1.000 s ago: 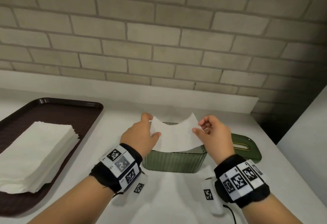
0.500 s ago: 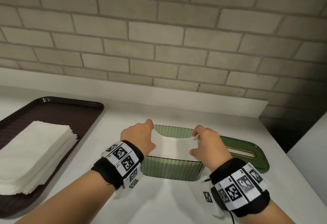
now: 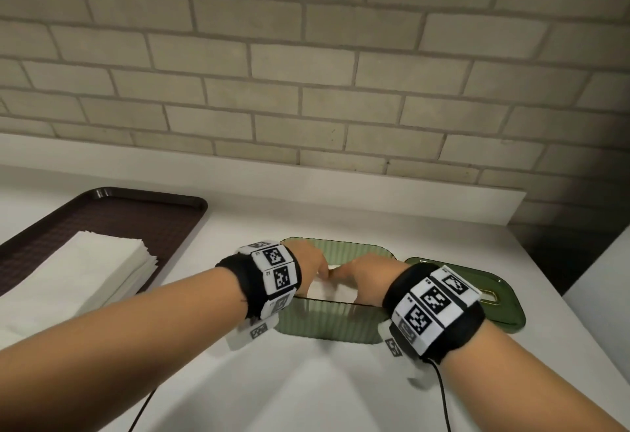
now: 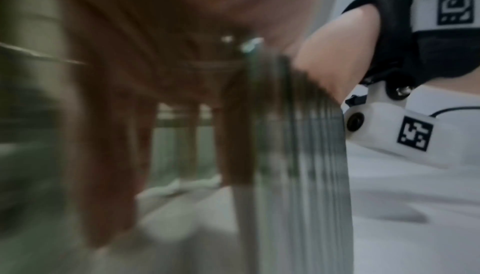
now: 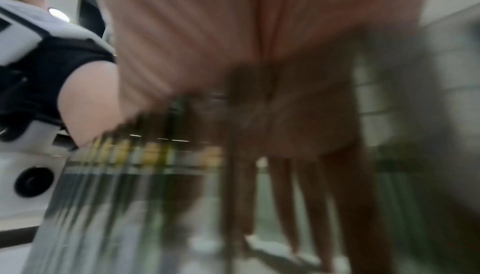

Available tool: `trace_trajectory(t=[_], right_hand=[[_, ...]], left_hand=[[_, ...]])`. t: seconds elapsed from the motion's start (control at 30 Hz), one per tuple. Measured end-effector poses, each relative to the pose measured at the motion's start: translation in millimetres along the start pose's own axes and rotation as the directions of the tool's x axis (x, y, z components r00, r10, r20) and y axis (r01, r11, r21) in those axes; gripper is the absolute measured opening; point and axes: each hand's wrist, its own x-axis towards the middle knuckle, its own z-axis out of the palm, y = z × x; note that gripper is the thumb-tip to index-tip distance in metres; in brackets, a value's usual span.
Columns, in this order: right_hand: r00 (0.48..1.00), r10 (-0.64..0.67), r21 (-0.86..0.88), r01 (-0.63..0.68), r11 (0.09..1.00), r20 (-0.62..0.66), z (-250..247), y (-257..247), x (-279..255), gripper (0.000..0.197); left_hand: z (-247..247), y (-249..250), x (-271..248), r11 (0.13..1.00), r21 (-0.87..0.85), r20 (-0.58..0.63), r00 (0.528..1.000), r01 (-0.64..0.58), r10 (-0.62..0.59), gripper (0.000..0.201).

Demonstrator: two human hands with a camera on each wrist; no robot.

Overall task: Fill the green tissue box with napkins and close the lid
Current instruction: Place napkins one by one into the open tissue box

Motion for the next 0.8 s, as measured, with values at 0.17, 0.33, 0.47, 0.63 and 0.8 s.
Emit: trace_trajectory(t=[0.17,0.33,0.47,0.63,0.8], right_hand=[[0.997,0.078,-0.026,-0.078,0.997,-0.009,7.6,6.9,6.9,0.05],[0.962,0.247,-0.077,-0.257,0.963,-0.115,10.7,0.5,8.4,0.033],[0.907,0.3,0.08,-0.289,0.954,-0.296,15.6,4.1,-6.8,0.025],[0.741,0.264,0.42,0.027,0.907,-0.617,22.0,-8.2,-31.7,0.024],[0.639,0.364,0.724,0.496,0.479,-0.678,32.4,-50.1,-42.8,0.014]], left_hand=[[4.5,-1.8,0.3,0.952,0.286,0.052,0.994,-0.106,0.095,0.039],[-1.2,-2.0,-10.3,0.991,0.131,0.054,0.998,0.031,-0.039,0.025],[-7.4,-13.2,-21.9,0.997,-0.071,-0.128,0.991,0.029,-0.038,0.012],[-2.2,-35.3,-51.4,0.926,-0.365,-0.455,0.886,-0.095,-0.088,0.017],[14.8,-70.3,-90.5,0.755,-0.635,-0.527,0.806,-0.163,-0.27,0.011]])
